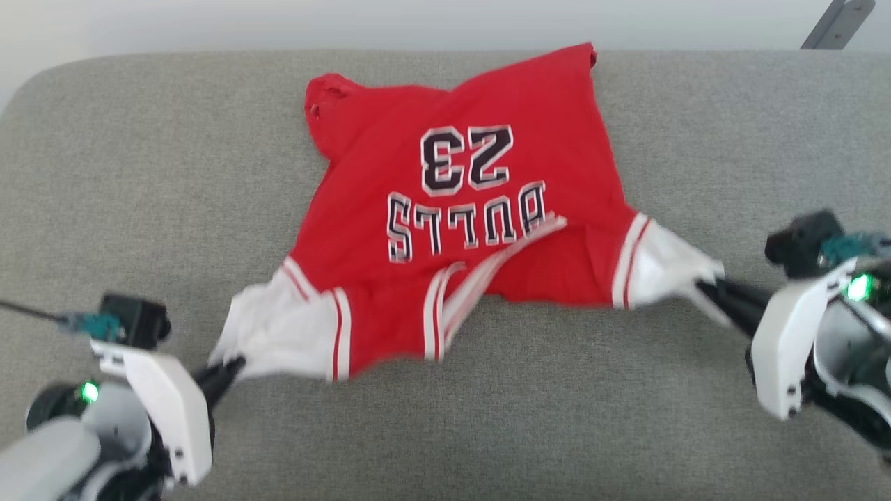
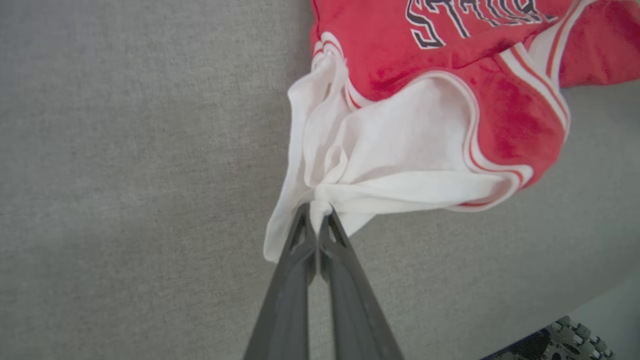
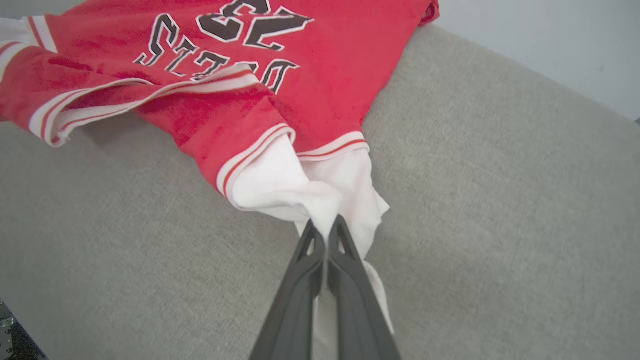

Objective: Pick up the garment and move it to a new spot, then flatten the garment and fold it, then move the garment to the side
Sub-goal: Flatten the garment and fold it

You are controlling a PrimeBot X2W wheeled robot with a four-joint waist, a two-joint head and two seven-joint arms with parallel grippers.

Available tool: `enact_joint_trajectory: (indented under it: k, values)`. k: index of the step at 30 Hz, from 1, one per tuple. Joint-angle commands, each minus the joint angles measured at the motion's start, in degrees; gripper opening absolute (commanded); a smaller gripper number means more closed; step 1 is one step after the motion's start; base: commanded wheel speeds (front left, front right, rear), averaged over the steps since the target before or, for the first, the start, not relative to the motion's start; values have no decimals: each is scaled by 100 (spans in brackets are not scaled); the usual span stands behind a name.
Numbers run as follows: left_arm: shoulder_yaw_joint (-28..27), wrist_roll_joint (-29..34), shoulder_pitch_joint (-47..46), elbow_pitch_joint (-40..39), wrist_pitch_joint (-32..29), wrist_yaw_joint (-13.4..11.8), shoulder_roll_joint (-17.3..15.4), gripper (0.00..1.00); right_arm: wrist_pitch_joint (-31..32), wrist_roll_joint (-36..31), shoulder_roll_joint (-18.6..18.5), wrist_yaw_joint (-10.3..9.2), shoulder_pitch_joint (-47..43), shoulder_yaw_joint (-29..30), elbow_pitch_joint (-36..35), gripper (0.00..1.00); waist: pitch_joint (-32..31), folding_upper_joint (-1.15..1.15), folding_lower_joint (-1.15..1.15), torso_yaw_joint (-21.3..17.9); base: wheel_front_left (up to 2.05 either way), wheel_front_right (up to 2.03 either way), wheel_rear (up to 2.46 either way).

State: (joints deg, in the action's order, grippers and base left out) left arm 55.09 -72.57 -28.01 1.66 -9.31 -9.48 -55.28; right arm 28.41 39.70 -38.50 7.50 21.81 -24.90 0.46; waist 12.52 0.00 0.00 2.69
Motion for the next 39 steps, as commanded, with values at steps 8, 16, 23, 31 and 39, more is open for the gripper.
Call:
enact_joint_trajectory:
  k: [8, 16, 23, 31, 39]
  values:
    - [120, -225, 717, -402, 142, -402, -236, 0, 689, 543, -241, -2, -887, 64, -298, 0, -126, 0, 0, 30, 0, 0, 0]
    - [216, -466, 1242, -687, 301, -561, -320, 0, 1145, 723, -200, -2, -1775, 379, -590, 0, -164, 0, 0, 53, 0, 0, 0]
    - [322, -622, 1495, -855, 158, -704, -363, 0, 1651, 839, -97, -1, -2437, 686, -865, 0, -105, 0, 0, 92, 0, 0, 0]
    - [269, -561, 1330, -792, 200, -694, -225, 0, 1870, 529, 242, -1, -2705, 947, -928, 0, 89, 0, 0, 184, 0, 0, 0]
    - [147, -346, 1004, -691, 380, -509, -18, 0, 2110, 105, 424, -2, -2449, 1254, -1323, 100, 251, 0, 0, 235, 0, 0, 0]
